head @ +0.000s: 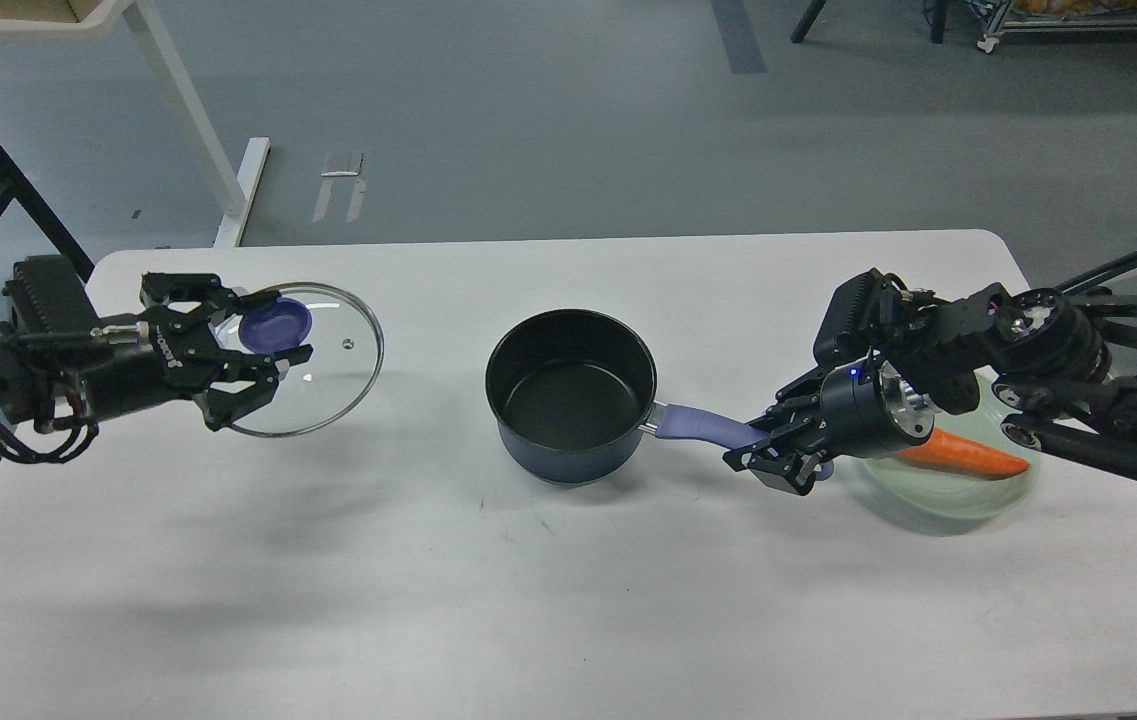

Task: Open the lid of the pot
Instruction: 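Lower the lid onto the table beside the pot with the left gripper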

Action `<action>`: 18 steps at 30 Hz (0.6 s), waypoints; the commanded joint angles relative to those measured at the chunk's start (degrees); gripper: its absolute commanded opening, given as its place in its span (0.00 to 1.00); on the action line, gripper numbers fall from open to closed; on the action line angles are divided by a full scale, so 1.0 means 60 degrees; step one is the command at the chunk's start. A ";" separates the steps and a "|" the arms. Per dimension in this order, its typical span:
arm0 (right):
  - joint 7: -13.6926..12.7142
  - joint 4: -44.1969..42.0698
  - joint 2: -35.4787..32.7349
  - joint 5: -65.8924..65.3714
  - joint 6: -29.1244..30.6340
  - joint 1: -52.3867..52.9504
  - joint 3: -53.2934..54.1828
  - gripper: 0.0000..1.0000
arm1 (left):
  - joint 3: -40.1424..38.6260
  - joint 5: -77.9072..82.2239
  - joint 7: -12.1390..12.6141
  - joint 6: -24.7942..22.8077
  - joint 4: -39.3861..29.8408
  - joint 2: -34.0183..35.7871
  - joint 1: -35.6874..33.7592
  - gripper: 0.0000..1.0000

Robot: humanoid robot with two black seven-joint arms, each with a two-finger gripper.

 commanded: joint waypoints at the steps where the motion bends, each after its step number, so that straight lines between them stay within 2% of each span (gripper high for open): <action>1: -0.0001 0.0001 0.0006 0.0006 -0.0002 -0.0004 -0.0005 0.28 | -0.0031 -0.0012 0.0002 0.0010 0.0248 -0.0088 0.0519 0.40; 11: -0.0001 0.0001 0.0035 0.0006 -0.0002 -0.0048 -0.0005 0.29 | -0.0118 -0.0027 0.0002 0.0010 0.1712 -0.0981 0.1311 0.41; 18: -0.0001 -0.0014 0.0035 0.0006 -0.0002 -0.0078 -0.0004 0.29 | -0.0118 -0.0027 0.0002 0.0010 0.1845 -0.1055 0.1502 0.44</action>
